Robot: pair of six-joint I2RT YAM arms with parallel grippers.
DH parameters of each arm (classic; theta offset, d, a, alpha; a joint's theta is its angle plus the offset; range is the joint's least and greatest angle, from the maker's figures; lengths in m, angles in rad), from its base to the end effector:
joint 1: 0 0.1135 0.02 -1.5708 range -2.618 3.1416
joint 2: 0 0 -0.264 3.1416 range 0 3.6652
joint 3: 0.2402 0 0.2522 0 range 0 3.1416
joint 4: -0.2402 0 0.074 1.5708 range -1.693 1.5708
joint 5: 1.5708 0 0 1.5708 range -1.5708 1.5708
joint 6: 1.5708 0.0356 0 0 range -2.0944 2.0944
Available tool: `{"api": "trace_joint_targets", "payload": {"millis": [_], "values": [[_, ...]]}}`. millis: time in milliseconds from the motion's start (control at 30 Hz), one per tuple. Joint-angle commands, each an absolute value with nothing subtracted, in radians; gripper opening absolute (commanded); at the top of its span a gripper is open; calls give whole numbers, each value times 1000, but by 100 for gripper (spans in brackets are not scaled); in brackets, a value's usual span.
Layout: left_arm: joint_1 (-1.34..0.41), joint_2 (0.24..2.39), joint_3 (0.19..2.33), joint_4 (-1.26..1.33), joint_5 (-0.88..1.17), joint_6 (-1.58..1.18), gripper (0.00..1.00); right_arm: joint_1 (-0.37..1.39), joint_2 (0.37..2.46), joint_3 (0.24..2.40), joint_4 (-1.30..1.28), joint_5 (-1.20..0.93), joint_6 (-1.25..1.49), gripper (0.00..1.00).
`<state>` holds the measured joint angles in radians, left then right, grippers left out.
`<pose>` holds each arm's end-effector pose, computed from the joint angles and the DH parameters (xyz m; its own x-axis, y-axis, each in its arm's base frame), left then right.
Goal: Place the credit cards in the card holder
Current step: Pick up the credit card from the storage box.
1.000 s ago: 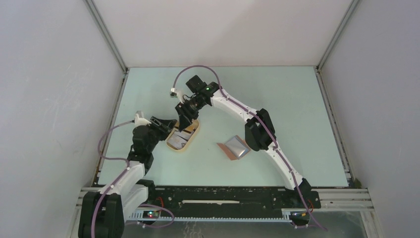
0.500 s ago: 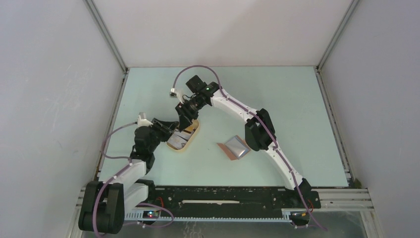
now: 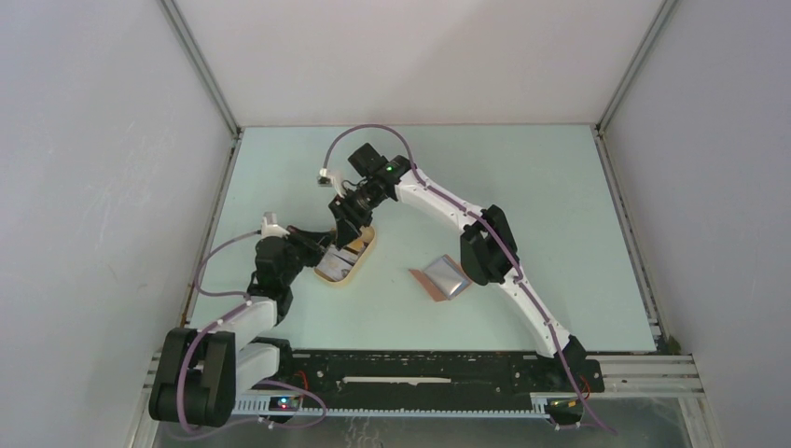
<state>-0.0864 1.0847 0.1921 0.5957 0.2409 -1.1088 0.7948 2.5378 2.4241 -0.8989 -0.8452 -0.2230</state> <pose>0.1994 -0.0258 0.1620 -0.4084 -0.8372 -0.3638 -0.1222 0.4451 -0.8871 0.3587 0.4035 0.2124 -0.4133 -0.6306 -0.6569 -0.8639 0.0436 0.5017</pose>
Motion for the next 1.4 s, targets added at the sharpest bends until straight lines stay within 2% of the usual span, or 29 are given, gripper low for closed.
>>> {"api": "trace_joint_targets", "payload": {"millis": [0,200,333,933,1367], "values": [[-78,1095,172,644,254,-1102,0,799,2510,2458,-913,-834,-242,53],[-80,1077,169,611,229,-1080,0,771,2496,2502,-990,-842,-305,68],[-79,1057,177,574,214,-1059,0,752,2458,2490,-1019,-845,-355,73],[-80,1022,224,551,300,-871,0,598,2312,2470,-1115,-1053,-510,71],[-78,1041,232,597,388,-823,0,523,2314,2475,-1161,-1166,-579,70]]}}
